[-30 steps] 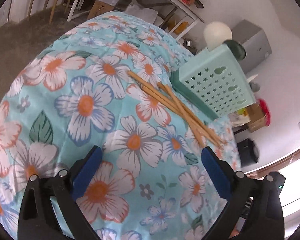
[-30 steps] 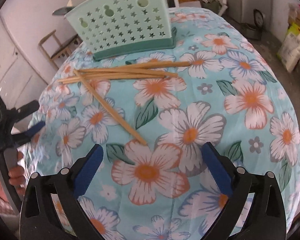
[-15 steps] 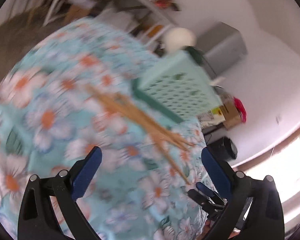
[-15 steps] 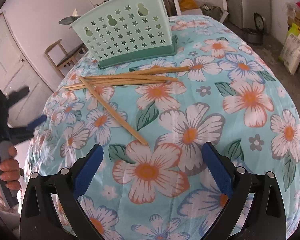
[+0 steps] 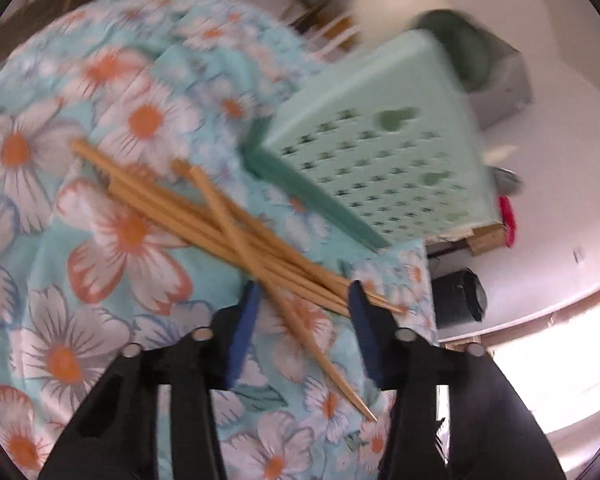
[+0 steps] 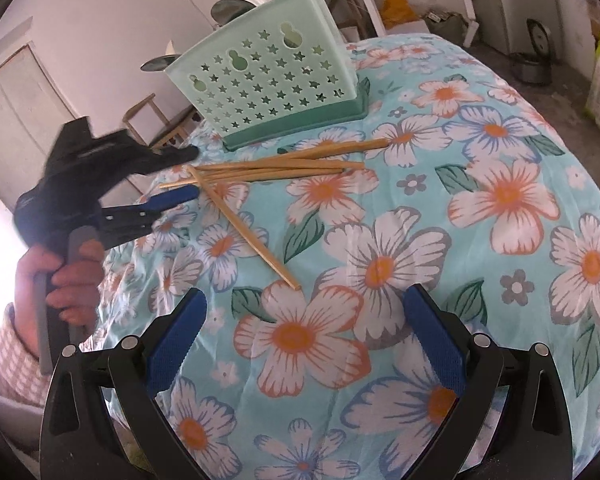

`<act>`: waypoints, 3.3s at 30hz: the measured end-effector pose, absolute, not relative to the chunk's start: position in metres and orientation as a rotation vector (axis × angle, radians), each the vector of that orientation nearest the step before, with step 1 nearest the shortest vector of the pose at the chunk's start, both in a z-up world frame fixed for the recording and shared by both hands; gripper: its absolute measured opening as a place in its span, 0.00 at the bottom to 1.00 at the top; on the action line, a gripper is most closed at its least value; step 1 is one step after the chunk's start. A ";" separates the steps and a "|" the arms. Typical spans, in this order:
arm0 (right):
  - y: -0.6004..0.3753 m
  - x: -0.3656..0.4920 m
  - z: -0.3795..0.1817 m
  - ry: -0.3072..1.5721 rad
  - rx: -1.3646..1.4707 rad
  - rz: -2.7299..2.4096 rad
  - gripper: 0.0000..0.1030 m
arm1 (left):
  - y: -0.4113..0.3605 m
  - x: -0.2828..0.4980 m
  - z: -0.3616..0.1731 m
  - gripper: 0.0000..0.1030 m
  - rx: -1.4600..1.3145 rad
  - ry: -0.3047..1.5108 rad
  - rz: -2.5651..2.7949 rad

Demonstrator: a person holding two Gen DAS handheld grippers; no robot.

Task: Organize utensils
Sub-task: 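Move both open tools down to the wooden chopsticks on the bed, then grasp a wooden chopstick with the left tool while the right tool grasps another chopstick, then lift the chopsticks with both tools and carry them over the holder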

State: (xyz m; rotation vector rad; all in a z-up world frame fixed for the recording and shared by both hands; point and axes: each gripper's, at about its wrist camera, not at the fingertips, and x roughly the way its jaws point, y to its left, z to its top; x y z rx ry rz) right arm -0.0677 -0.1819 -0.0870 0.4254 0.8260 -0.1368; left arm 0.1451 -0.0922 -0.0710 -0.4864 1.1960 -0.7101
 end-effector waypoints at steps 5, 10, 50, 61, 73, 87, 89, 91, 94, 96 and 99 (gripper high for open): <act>-0.176 -0.068 -0.088 0.820 0.381 -0.145 0.92 | -0.093 0.149 -0.081 0.21 -0.528 1.207 -0.662; -0.176 -0.069 -0.088 0.822 0.385 -0.148 0.92 | -0.076 0.146 -0.084 0.11 -0.578 1.214 -0.656; -0.121 0.158 -0.083 1.029 0.082 0.145 0.24 | 0.017 0.117 -0.093 0.13 -0.545 1.095 -0.597; -0.108 0.167 -0.094 1.104 0.021 0.144 0.18 | 0.022 0.115 -0.095 0.13 -0.568 1.100 -0.613; -0.081 0.188 -0.100 1.136 -0.037 0.173 0.16 | 0.025 0.111 -0.096 0.13 -0.582 1.105 -0.626; -0.082 0.174 -0.084 1.088 -0.047 0.169 0.04 | 0.022 0.111 -0.093 0.13 -0.577 1.107 -0.616; -0.093 0.162 -0.078 1.086 -0.008 0.157 0.04 | 0.022 0.112 -0.093 0.13 -0.579 1.108 -0.617; -0.105 0.149 -0.074 1.092 0.053 0.150 0.04 | 0.022 0.113 -0.093 0.13 -0.581 1.109 -0.618; -0.123 0.126 -0.070 1.107 0.153 0.134 0.04 | 0.022 0.113 -0.093 0.13 -0.580 1.110 -0.618; -0.132 0.113 -0.072 1.127 0.205 0.124 0.04 | 0.022 0.113 -0.093 0.13 -0.579 1.110 -0.617; -0.138 0.098 -0.087 1.188 0.245 0.100 0.04 | 0.021 0.113 -0.092 0.13 -0.563 1.108 -0.615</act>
